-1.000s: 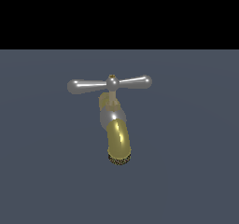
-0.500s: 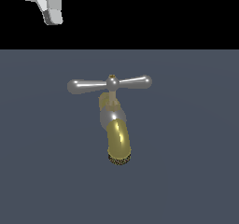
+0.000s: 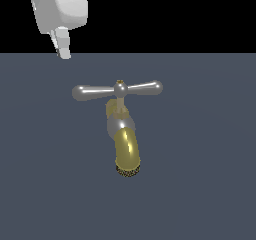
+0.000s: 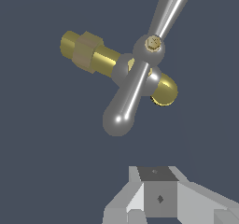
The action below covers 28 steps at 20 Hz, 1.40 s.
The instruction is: Turn on the faucet by rotating a designated handle.
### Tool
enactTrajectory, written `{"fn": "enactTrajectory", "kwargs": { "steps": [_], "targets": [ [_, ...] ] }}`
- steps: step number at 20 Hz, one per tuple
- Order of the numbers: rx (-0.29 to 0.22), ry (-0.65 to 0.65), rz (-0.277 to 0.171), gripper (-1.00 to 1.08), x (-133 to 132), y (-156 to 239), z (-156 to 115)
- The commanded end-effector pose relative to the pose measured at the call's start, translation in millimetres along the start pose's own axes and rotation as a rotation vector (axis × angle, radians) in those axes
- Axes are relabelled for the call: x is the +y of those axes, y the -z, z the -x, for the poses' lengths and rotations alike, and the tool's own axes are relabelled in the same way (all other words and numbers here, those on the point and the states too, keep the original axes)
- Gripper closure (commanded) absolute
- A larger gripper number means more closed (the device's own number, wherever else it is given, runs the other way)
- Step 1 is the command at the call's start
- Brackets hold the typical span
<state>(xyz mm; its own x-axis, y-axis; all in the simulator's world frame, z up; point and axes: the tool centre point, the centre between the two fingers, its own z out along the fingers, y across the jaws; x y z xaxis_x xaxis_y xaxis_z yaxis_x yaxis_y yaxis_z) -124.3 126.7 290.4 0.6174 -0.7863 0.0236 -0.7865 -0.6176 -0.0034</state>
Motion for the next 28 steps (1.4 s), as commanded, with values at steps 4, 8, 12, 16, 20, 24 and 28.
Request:
{"fn": "enactTrajectory", "kwargs": {
  "steps": [4,8,12,16,20,24,28],
  "targets": [
    [-0.008,-0.104,-0.001,1.08,-20.8,-24.8,-7.7],
    [-0.013,-0.174,0.0,1.08,-34.2,-41.7,-14.6],
    [-0.016,-0.241,0.002,1.08,-46.5,-58.1,-22.3],
    [-0.019,-0.298,0.004,1.08,-56.3,-72.0,-29.6],
    [-0.021,-0.343,0.006,1.08,-63.5,-82.8,-35.9],
    [-0.022,-0.375,0.007,1.08,-68.5,-90.4,-40.7],
    [-0.022,-0.393,0.008,1.08,-71.3,-94.5,-43.6]
  ]
}}
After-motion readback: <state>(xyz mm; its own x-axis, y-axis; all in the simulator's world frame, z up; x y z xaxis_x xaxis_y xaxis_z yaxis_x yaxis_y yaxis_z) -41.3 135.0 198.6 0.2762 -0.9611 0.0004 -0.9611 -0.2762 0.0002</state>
